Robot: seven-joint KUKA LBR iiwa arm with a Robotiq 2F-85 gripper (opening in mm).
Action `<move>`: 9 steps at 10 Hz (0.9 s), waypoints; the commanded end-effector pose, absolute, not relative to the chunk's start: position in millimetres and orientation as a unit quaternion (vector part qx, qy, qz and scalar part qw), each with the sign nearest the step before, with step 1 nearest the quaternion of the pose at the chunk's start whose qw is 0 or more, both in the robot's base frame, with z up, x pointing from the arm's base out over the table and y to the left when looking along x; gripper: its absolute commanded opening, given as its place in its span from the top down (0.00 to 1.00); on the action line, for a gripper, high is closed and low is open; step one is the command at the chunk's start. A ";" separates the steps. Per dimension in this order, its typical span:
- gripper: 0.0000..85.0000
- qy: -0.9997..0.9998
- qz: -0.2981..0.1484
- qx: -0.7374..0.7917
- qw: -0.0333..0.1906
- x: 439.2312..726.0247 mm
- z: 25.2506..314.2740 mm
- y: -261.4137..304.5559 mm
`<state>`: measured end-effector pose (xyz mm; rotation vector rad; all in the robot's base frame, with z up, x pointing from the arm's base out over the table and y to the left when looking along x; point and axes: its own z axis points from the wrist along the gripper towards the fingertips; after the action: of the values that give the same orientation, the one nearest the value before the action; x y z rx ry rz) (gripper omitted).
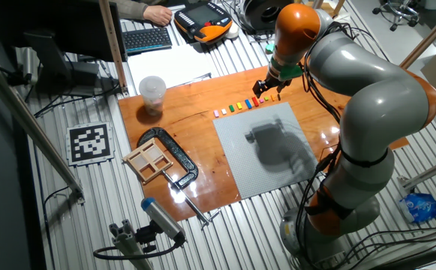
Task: Build with small Lego blocks
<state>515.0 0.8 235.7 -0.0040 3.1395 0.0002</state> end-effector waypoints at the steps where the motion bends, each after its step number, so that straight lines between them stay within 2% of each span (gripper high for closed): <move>1: 0.80 0.996 -0.022 0.087 -0.003 514.9 235.8 0.7; 9: 0.80 0.996 -0.024 0.089 -0.005 514.7 238.4 2.5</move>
<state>514.8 2.5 238.5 0.2797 3.1372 -0.0740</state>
